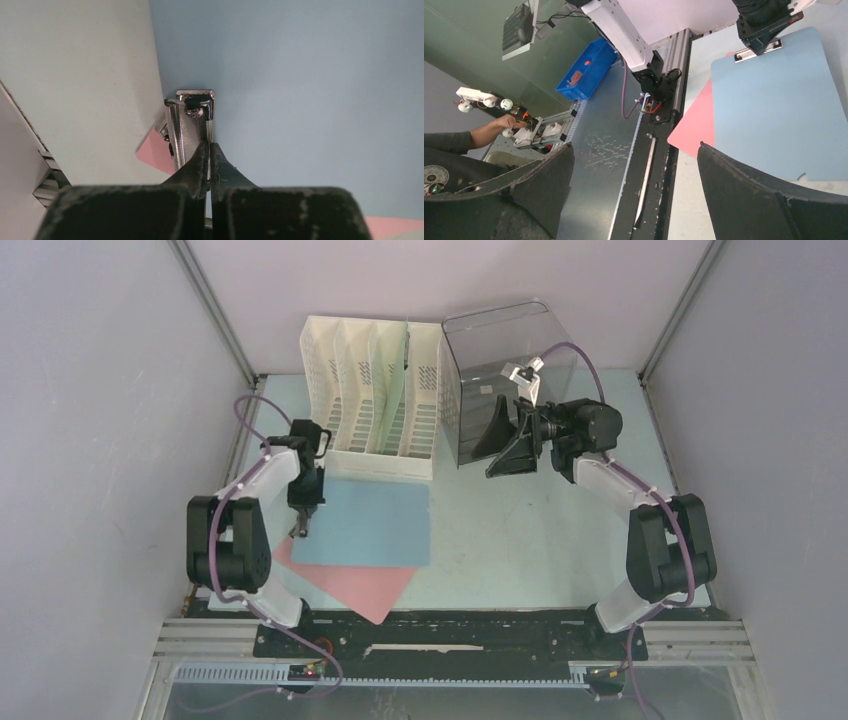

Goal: Organize the desk
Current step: Pick up the folder from the center of the board.

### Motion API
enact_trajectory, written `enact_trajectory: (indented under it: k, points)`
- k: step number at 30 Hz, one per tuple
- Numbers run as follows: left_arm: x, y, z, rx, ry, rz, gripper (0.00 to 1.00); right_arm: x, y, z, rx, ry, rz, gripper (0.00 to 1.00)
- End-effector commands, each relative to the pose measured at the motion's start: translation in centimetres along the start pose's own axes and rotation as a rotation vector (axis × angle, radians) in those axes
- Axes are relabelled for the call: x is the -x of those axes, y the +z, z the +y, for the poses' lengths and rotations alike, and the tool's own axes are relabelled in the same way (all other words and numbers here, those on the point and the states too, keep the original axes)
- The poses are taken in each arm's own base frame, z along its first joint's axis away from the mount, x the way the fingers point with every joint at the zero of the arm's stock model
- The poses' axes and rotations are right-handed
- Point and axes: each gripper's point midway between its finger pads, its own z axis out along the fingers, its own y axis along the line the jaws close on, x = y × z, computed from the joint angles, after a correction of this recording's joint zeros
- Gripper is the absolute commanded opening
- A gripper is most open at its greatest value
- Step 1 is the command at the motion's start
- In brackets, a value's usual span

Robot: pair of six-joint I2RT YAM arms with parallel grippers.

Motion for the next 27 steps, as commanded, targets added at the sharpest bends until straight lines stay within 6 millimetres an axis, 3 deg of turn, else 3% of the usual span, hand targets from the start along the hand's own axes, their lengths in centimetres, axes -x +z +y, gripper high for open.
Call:
enact_trajectory:
  k: [1, 6, 14, 16, 19, 21, 23, 26, 27]
  points:
    - [1.7, -4.0, 0.1, -0.019, 0.007, -0.172, 0.00, 0.3, 0.6, 3.1, 0.028, -0.103, 0.112, 0.99]
    - [1.9, -6.2, -0.3, -0.036, 0.022, -0.247, 0.00, 0.4, 1.4, 3.3, 0.049, -0.047, 0.187, 1.00]
    - [2.2, -8.2, -0.1, -0.032, 0.013, -0.331, 0.00, 5.6, 2.6, 3.9, 0.053, -0.012, 0.166, 1.00]
    - [2.2, -8.5, -0.1, -0.032, 0.014, -0.342, 0.00, 7.0, 3.6, 5.7, 0.090, -0.059, 0.133, 1.00]
    - [2.4, -8.6, -0.2, -0.034, 0.014, -0.350, 0.00, 9.5, 5.5, 10.1, 0.175, -0.186, 0.088, 1.00]
    - [2.5, -8.7, -0.2, -0.033, 0.013, -0.355, 0.00, 11.9, 6.7, 12.8, 0.234, -0.249, 0.035, 1.00]
    - [2.5, -8.6, -0.2, -0.035, 0.012, -0.361, 0.00, 14.9, 7.5, 14.1, 0.245, -0.284, -0.042, 1.00]
    - [2.6, -8.5, -0.2, -0.034, 0.014, -0.365, 0.00, 20.4, 9.1, 11.0, 0.047, -0.294, -0.238, 1.00]
    - [2.6, -8.4, -0.2, -0.035, 0.014, -0.365, 0.00, 21.0, 9.8, 9.4, -0.061, -0.332, -0.244, 1.00]
